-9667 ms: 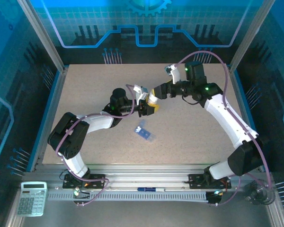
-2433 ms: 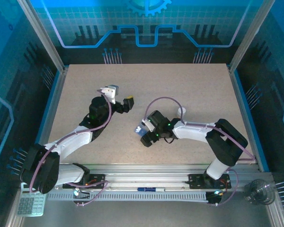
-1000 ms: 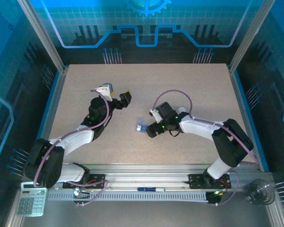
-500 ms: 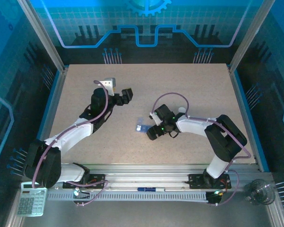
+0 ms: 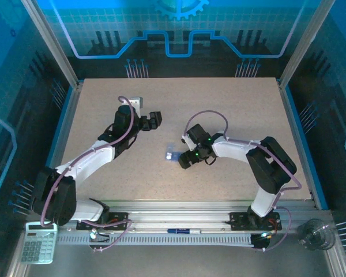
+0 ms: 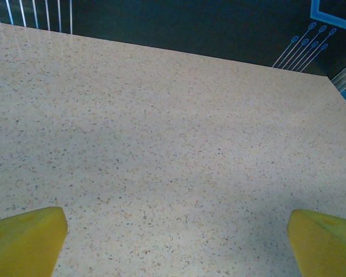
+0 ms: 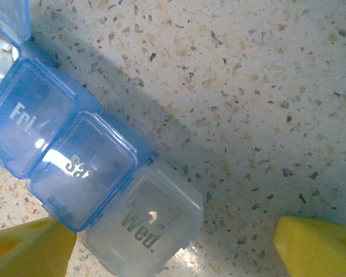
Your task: Sort the pills into containers
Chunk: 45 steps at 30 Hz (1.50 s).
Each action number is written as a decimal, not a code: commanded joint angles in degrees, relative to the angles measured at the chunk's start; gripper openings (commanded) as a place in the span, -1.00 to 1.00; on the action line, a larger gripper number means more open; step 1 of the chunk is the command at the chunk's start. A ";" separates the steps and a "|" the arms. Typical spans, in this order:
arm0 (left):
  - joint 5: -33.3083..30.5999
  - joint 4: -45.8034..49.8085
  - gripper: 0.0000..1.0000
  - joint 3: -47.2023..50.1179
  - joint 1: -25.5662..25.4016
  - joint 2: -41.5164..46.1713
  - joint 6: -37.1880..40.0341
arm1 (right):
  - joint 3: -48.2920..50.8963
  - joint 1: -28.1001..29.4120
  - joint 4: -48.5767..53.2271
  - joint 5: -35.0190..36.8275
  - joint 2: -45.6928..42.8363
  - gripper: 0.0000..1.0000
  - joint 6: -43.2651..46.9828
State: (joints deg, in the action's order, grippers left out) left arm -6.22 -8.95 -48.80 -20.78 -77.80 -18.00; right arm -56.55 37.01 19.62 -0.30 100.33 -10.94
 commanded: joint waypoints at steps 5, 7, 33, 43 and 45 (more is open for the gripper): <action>-1.18 -0.74 0.98 0.75 0.32 0.10 0.98 | -5.56 -3.26 -0.25 0.26 1.43 0.83 1.23; -2.61 -0.38 0.98 0.64 0.21 -0.11 0.86 | -6.00 -3.35 0.71 -0.38 0.10 0.83 1.27; 1.47 17.55 0.98 -11.94 -0.67 -10.40 7.44 | -13.20 -4.06 6.29 -1.56 7.19 0.76 -3.52; 3.66 22.34 0.72 -15.73 -0.71 -14.31 9.37 | -11.57 -4.08 6.05 -0.61 9.87 0.68 -4.00; 4.14 23.47 0.53 -16.55 -0.76 -15.07 10.05 | -11.22 -4.08 5.79 -0.51 10.23 0.66 -4.17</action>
State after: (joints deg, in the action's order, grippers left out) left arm -4.01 11.20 -62.78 -21.17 -91.90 -9.80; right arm -69.32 33.39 24.38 -2.20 108.36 -14.44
